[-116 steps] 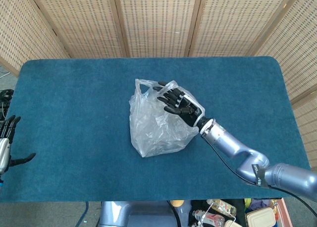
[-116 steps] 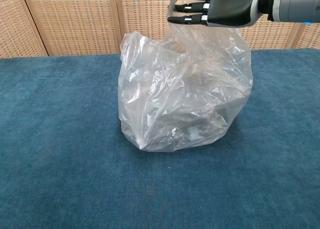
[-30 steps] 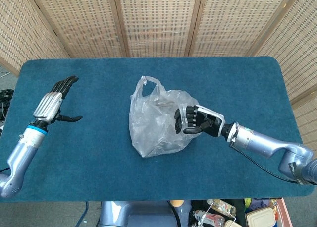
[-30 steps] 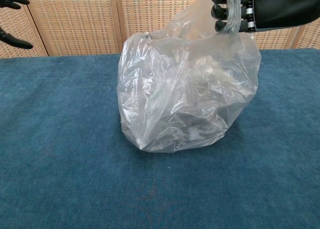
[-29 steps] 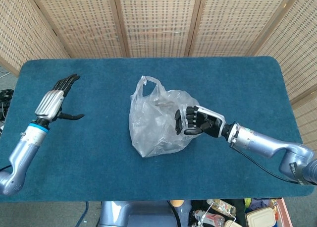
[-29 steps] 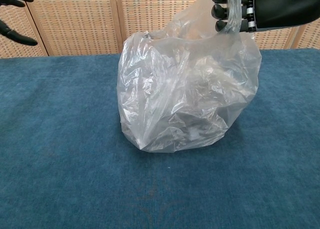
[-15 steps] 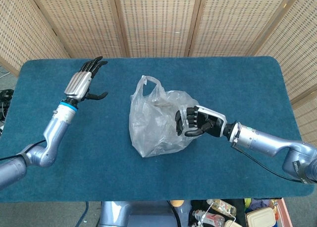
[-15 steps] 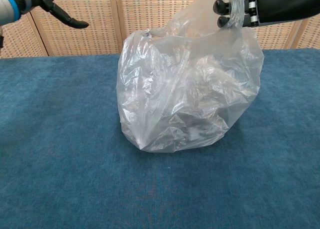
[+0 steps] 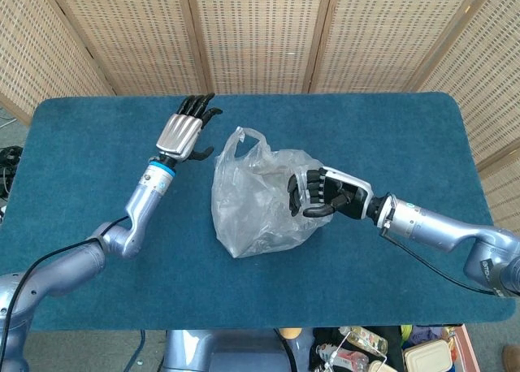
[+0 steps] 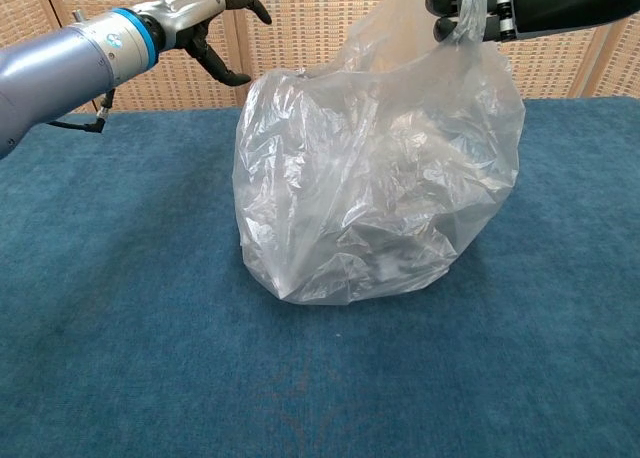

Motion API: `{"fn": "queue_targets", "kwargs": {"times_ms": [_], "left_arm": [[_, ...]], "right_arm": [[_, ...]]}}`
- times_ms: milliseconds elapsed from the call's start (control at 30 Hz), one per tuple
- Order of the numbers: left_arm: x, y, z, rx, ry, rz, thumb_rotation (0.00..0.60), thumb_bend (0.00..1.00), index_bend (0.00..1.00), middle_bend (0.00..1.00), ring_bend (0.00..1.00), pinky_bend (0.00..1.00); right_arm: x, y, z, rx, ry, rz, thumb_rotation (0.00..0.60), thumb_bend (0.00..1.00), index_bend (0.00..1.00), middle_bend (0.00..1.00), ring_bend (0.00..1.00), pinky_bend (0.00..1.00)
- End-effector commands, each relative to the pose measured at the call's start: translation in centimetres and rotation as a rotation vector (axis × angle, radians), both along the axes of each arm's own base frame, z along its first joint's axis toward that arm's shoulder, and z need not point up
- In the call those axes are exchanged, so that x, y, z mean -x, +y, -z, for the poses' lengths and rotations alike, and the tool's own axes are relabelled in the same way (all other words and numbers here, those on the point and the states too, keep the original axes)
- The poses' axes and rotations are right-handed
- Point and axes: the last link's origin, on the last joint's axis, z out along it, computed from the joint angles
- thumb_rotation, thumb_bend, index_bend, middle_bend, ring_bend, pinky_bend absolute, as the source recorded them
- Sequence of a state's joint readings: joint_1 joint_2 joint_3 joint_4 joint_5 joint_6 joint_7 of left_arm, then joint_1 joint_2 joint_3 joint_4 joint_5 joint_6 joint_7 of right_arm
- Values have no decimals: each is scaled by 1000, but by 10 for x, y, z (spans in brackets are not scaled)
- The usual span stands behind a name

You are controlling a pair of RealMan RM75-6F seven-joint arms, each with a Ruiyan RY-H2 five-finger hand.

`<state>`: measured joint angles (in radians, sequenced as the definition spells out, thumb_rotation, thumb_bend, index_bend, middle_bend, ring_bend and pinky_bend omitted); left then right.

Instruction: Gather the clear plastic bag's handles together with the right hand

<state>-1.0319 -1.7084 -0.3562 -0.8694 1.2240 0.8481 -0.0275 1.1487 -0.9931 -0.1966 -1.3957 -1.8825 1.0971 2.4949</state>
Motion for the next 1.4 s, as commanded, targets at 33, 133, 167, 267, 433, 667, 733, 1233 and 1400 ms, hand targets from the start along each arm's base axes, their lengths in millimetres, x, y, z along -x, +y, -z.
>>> {"fn": "queue_targets", "kwargs": {"times_ms": [33,133,167,267,433,667,733,1233,1400], "left_arm": [[-6,-2,14,-14,3,24,600,302,194,0,0,30],[-11,-3,25,-36,-16,34,600,302,209,0,0,35],[-13,-5,30,-35,-21,37,600,302,215,0,0,36],[-18,-5,42,-32,-12,42,600,303,250,0,0,42],[-27,-7,56,-24,-44,38,600,318,376,0,0,50],[-40,-6,66,-49,-93,25,600,326,555,0,0,69],[-44,-8,66,-67,-132,29,600,329,601,0,0,73],[-58,-11,55,-171,-264,68,600,437,661,0,0,97],[-62,-15,47,-210,-392,86,600,436,650,0,0,96]], "right_arm": [[0,-1,0,0,1,0,600,22,447,582,460,421],[1,-1,0,-2,1,4,600,22,447,582,460,421],[1,-1,1,-3,2,5,600,22,447,582,460,421],[1,-1,1,-2,1,7,600,24,448,582,460,421],[-1,-2,-1,-2,-5,5,600,24,447,581,460,421],[-3,-2,-3,-3,-13,-3,600,25,448,581,460,421],[-2,-3,-3,-4,-12,-1,600,26,448,581,461,421],[-3,-1,3,-12,-14,-7,600,25,448,581,461,421],[-2,-1,6,-15,-11,-8,600,26,449,581,461,421]]}}
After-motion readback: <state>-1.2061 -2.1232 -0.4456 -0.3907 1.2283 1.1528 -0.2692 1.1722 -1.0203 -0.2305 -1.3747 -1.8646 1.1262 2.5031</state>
